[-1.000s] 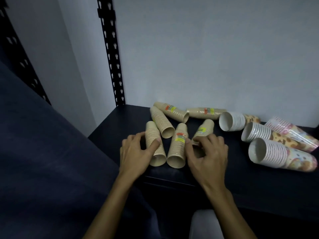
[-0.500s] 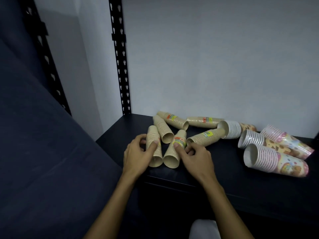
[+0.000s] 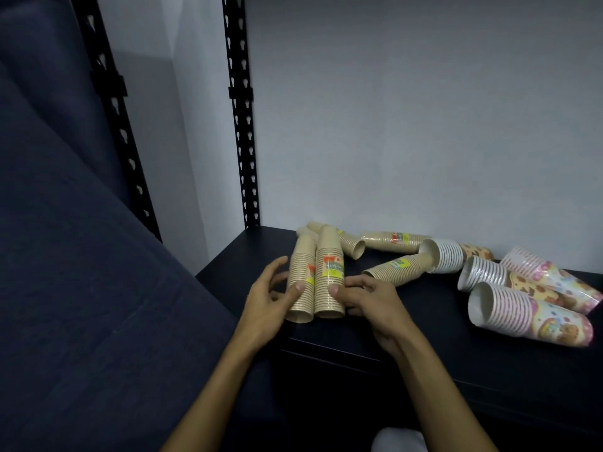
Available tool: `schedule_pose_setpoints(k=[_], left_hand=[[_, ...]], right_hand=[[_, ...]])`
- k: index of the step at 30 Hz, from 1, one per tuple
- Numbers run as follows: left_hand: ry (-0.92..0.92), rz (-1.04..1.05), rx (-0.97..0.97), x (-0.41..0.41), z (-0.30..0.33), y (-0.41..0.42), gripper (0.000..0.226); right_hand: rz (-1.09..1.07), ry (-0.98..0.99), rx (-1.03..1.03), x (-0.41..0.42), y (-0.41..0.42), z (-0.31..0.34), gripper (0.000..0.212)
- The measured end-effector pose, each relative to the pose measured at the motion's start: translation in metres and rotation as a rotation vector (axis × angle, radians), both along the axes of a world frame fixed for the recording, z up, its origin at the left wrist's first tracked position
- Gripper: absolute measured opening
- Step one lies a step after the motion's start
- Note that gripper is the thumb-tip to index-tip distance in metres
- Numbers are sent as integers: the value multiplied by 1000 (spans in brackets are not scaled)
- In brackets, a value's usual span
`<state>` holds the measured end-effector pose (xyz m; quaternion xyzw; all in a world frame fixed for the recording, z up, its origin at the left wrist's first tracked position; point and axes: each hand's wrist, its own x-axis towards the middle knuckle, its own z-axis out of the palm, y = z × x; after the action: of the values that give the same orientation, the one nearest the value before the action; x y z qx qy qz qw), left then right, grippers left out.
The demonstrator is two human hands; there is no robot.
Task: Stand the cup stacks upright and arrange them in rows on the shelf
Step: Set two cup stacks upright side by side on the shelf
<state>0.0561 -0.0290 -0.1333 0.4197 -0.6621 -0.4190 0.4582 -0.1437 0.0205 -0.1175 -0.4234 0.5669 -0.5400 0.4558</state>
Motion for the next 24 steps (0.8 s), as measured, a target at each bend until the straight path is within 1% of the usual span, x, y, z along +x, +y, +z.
schedule_pose_setpoints(k=[2, 3, 8, 12, 15, 19, 21, 24], left_hand=[[35, -38, -17, 2, 1, -1, 66], [38, -57, -33, 3, 3, -2, 66], [7, -154, -123, 1, 11, -6, 66], [48, -164, -163, -2, 3, -5, 67], [83, -169, -145, -2, -1, -6, 70], [102, -95, -136, -5, -5, -7, 78], [104, -85, -129, -6, -9, -8, 81], [110, -100, -98, -3, -13, -11, 80]], right_hand=[[18, -51, -62, 1, -3, -4, 45], [16, -45, -97, 2, -5, -6, 47], [6, 180, -227, -1, -17, -14, 55], [-6, 255, -272, 0, -18, -22, 56], [6, 320, -290, 1, -19, -26, 56], [31, 405, -289, 4, -18, -27, 56], [27, 417, -296, 5, -18, -27, 56], [26, 422, -298, 5, -17, -27, 57]])
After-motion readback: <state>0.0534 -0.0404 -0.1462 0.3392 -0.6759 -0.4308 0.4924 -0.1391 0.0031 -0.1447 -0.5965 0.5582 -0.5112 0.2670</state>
